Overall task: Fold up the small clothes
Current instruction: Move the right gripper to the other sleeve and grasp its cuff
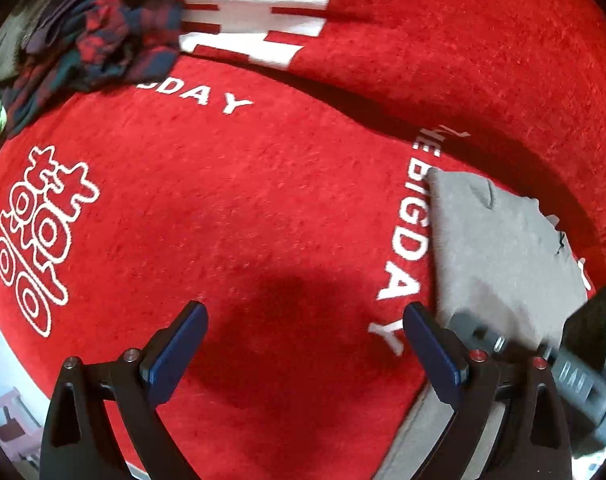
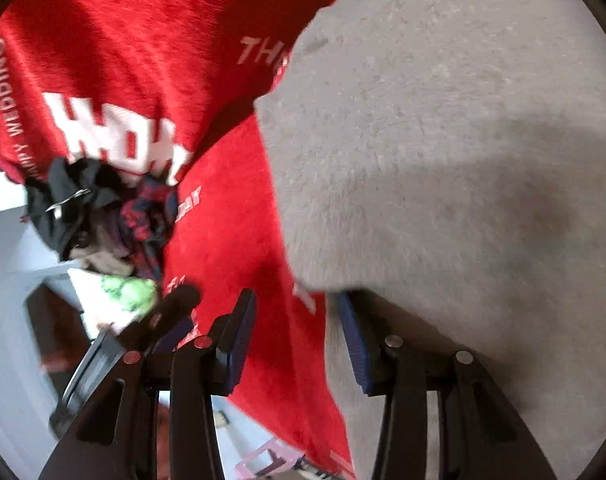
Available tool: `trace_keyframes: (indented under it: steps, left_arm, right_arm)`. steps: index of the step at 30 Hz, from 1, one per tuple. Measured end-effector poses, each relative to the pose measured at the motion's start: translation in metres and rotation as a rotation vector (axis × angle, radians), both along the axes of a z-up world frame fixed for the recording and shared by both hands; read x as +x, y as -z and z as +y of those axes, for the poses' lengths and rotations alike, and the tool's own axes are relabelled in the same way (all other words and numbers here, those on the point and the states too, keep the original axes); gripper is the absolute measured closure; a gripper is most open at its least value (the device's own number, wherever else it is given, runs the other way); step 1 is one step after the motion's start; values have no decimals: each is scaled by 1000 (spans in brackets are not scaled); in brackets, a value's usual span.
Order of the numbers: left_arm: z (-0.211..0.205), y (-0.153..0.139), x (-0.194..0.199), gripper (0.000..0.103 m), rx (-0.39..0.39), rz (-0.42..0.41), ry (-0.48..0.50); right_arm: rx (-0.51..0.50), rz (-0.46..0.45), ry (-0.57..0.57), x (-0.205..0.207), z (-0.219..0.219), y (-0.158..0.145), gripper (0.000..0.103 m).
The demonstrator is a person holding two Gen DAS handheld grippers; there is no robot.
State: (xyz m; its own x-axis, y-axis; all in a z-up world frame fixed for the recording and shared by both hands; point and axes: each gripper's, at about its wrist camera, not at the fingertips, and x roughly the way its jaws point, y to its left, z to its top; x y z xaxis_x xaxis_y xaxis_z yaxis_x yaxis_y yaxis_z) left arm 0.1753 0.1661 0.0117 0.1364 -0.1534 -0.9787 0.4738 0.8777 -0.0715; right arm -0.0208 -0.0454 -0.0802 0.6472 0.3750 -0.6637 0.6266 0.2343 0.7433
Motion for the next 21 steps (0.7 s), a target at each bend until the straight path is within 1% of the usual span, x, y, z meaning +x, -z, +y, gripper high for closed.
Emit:
trace_keyframes:
  steps: [2, 3, 4, 6, 8, 10, 13, 14, 16, 17, 20, 21]
  left_arm:
    - [1, 1, 1, 5, -1, -7, 5]
    - [1, 1, 2, 5, 0, -11, 9]
    - [0, 1, 2, 5, 2, -12, 11]
    - [-1, 2, 2, 5, 1, -7, 9]
    - [-4, 0, 1, 5, -9, -3, 10]
    - [-10, 0, -2, 5, -10, -4, 27]
    - [-25, -1, -8, 5, -15, 21, 53]
    - [-29, -2, -11, 5, -21, 29, 59]
    - [-41, -4, -20, 5, -29, 34, 82]
    - [-51, -5, -28, 5, -24, 33, 104]
    - [-75, -5, -48, 5, -11, 44, 158]
    - [-85, -4, -58, 5, -7, 53, 180]
  right_arm:
    - [-1, -9, 9, 10, -2, -3, 54]
    - [-5, -21, -5, 16, -1, -6, 55]
    - [-22, -26, -36, 24, 2, -10, 55]
    - [-77, 4, -93, 37, 9, -11, 52]
    - [-87, 7, -105, 36, 11, -9, 52]
    - [-63, -1, -100, 29, 10, -10, 51]
    - [-24, 1, -116, 9, 13, -14, 51]
    - [-25, -1, -118, 1, 13, -17, 51]
    - [-43, 25, -118, -24, 10, -23, 51]
    - [-46, 37, -110, -35, 9, -25, 51]
    - [-34, 69, -41, -88, -7, -31, 50]
    - [-35, 77, -19, -103, -12, -33, 48]
